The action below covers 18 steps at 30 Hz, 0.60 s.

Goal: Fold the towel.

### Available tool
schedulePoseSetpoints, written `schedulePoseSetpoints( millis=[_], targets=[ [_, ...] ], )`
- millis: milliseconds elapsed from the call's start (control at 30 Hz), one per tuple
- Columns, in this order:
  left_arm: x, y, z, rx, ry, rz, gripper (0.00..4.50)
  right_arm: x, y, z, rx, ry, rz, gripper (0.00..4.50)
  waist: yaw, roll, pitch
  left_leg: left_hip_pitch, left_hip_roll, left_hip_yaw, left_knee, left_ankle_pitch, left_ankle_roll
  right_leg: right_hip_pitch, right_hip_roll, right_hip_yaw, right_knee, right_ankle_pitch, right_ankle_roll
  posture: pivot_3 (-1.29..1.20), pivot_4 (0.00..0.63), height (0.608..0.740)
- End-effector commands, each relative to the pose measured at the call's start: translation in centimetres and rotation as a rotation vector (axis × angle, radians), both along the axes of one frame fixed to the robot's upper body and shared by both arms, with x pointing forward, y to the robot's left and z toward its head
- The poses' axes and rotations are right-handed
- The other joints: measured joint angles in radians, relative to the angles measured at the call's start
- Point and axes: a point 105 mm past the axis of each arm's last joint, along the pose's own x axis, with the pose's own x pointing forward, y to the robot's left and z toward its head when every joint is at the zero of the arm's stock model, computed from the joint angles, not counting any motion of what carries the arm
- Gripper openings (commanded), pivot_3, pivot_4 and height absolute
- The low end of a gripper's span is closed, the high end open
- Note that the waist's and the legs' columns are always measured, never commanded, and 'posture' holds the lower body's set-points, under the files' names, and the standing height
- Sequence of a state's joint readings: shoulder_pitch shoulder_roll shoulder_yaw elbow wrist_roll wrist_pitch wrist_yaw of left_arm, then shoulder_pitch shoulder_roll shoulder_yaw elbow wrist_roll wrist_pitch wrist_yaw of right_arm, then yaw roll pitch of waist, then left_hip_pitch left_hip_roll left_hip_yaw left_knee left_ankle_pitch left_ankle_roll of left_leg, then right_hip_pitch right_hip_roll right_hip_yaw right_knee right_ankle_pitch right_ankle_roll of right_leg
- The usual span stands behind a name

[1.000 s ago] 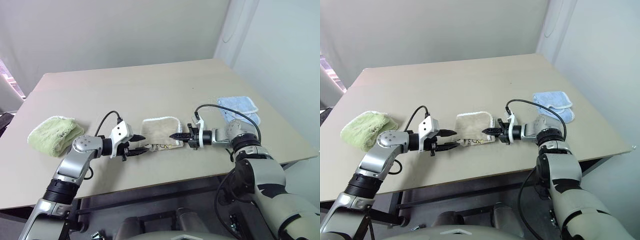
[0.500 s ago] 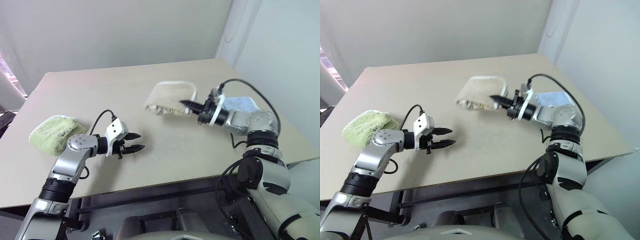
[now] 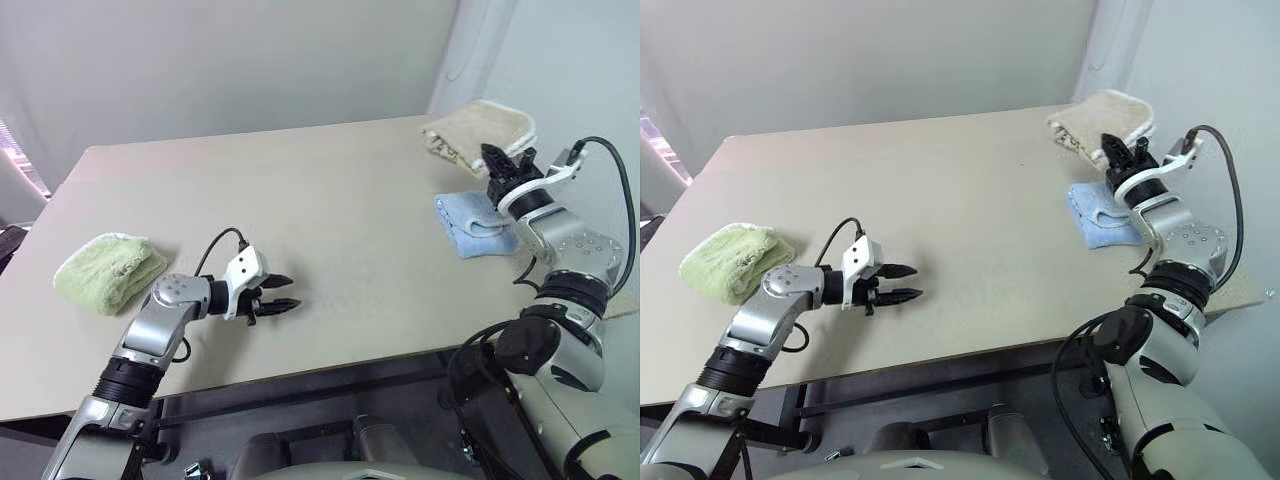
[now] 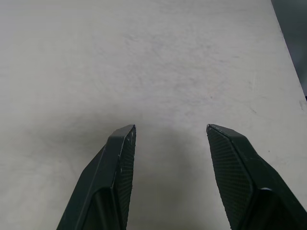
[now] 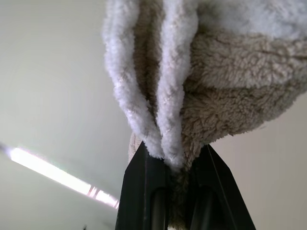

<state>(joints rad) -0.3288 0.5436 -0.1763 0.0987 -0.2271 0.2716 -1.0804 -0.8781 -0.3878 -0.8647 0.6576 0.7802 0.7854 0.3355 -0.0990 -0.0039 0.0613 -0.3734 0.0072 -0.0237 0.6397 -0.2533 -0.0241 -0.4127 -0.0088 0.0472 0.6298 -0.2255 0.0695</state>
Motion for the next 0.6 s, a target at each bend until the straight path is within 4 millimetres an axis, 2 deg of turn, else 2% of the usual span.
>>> schedulePoseSetpoints(
  millis=[33, 300, 600],
  targets=[
    [0.5, -0.2, 1.1, -0.003, -0.054, -0.007, 2.47, 0.1, -1.9, -0.9, 0.034, 0.033, -0.093, 0.01, 0.002, 0.000, 0.000, 0.000, 0.000, 0.000, 0.000, 0.000, 0.000, 0.000, 0.000, 0.000, 0.000, 0.000, 0.000, 0.00, 0.000, 0.729],
    [0.3, -0.1, 0.9, -0.007, -0.049, 0.005, 2.47, -0.1, -4.0, -3.8, 0.057, 0.122, -0.235, 0.01, 0.002, 0.001, 0.001, 0.000, -0.001, 0.002, -0.001, 0.000, 0.000, 0.000, -0.001, 0.003, -0.001, 0.000, 0.000, 0.00, 0.000, 0.729],
    [0.2, 0.0, 0.5, 0.003, -0.047, 0.008, 2.47, -0.3, -3.6, -6.0, 0.099, 0.207, -0.251, 0.01, 0.002, 0.001, 0.001, 0.000, 0.000, 0.002, -0.002, 0.000, 0.000, 0.000, 0.000, 0.003, -0.001, 0.000, 0.000, 0.00, 0.000, 0.729]
  ],
)
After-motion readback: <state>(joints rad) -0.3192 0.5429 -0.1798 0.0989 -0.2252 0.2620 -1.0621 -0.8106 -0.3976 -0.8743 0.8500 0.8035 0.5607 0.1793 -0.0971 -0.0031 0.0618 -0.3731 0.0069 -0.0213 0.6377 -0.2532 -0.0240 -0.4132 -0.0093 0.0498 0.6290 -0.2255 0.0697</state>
